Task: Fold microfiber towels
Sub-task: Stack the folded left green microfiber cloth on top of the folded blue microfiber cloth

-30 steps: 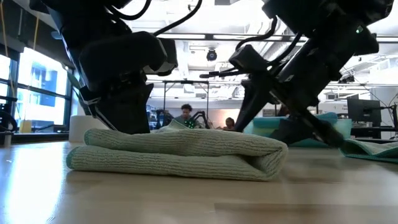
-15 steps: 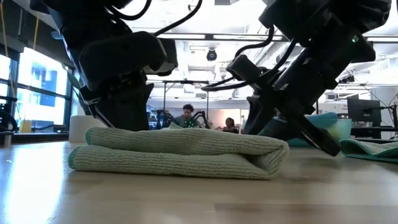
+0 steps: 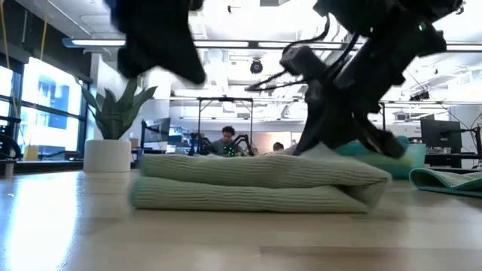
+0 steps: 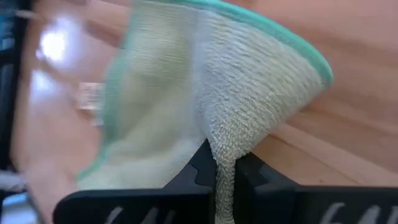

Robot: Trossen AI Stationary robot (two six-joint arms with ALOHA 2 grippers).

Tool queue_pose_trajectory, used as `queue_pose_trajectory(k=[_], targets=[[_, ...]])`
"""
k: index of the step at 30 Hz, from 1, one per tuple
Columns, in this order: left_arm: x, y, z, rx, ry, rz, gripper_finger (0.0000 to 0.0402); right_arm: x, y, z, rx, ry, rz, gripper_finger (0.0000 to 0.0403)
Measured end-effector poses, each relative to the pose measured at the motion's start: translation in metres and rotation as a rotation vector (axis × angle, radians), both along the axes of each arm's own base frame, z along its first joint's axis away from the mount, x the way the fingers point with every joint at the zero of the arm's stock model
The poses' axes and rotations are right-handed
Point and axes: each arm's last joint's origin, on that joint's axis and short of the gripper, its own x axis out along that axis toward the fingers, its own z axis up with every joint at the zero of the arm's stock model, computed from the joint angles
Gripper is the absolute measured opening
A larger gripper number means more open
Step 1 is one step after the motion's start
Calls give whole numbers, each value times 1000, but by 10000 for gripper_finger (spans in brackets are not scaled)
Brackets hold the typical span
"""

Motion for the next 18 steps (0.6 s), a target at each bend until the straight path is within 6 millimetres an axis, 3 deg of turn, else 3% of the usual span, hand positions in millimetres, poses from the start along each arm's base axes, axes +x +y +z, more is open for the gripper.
queue_pose_trajectory(k=[8, 14, 18], targets=[[-28, 15, 64, 167, -196, 43, 44, -12, -39, 40, -74, 9, 208, 1], [-49, 34, 93, 349, -231, 67, 44, -38, -84, 70, -128, 82, 265, 1], [-59, 57, 110, 492, -227, 113, 44, -55, -109, 94, -157, 192, 315, 0]])
